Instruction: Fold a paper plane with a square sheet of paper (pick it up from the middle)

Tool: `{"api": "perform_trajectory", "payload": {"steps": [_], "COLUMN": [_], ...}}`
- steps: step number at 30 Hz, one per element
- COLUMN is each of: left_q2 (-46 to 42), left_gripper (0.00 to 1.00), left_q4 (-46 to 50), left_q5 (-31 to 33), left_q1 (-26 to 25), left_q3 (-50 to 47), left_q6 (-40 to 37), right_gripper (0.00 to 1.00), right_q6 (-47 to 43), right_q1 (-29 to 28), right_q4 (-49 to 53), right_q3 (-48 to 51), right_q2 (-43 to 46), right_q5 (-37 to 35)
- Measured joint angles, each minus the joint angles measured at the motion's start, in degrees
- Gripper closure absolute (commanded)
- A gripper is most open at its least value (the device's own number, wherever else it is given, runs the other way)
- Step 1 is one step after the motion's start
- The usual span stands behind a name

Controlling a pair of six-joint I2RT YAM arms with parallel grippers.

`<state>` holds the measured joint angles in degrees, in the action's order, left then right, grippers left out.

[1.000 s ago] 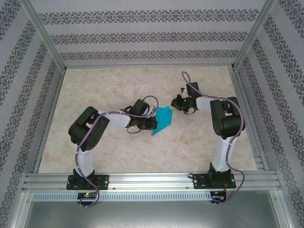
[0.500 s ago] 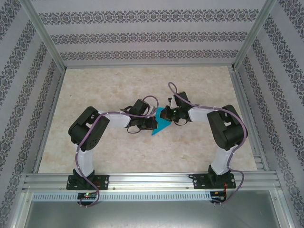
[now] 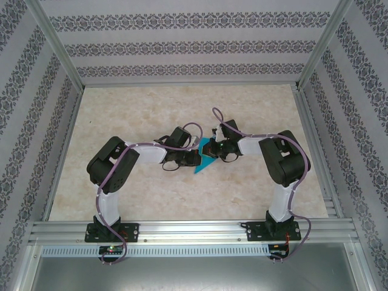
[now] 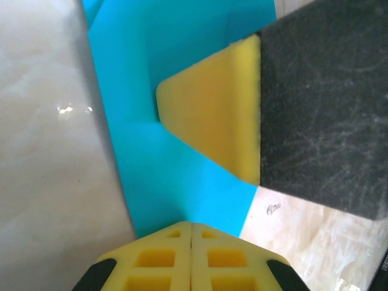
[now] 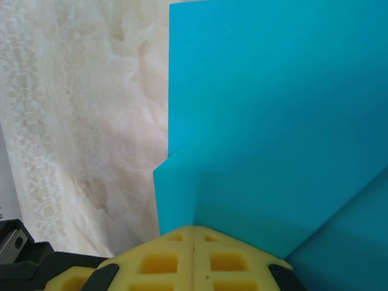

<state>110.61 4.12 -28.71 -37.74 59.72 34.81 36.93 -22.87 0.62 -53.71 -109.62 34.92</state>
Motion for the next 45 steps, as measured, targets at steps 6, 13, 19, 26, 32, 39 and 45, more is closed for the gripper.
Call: {"api": "perform_trajectory", "payload": {"steps": [6,13,19,26,32,39,45], "left_q2": [-1.86,-1.84,-1.81,-1.81,-2.54,-6.51,-10.40], "left_gripper": [0.88,0.87,0.87,0.88,0.90,0.91,0.92], "left_q4": [0.48,0.48,0.42,0.02,-1.11,-0.37,4.44], "left_q5": [-2.05,-4.37,-5.11,-5.05,-4.39,-3.91,-3.02], "left_q1": [-0.26,-0.28,-0.28,-0.33,-0.55,-0.72,-1.40], "left_q3": [-0.13,-2.54,-3.10,-4.20,-5.64,-10.29,-11.37], "left_q6": [0.24,0.83,1.27,1.27,1.18,0.48,-0.07], "right_gripper": [0.98,0.98,0.98,0.98,0.98,0.98,0.98], "right_q6": [-0.61,-0.61,-0.61,-0.59,-0.59,-0.59,-0.59], "right_q1": [0.15,0.52,0.55,0.87,0.90,0.90,0.90], "right_q4": [0.35,1.14,1.60,1.90,1.90,1.88,1.84], "right_q3": [-0.37,-1.01,-1.42,-1.64,-1.68,-1.68,-1.68], "right_q2": [-0.42,-0.94,-1.27,-1.44,-1.53,-1.60,-1.66], "right_q5": [0.90,1.86,2.27,2.64,2.78,2.95,3.10]}}
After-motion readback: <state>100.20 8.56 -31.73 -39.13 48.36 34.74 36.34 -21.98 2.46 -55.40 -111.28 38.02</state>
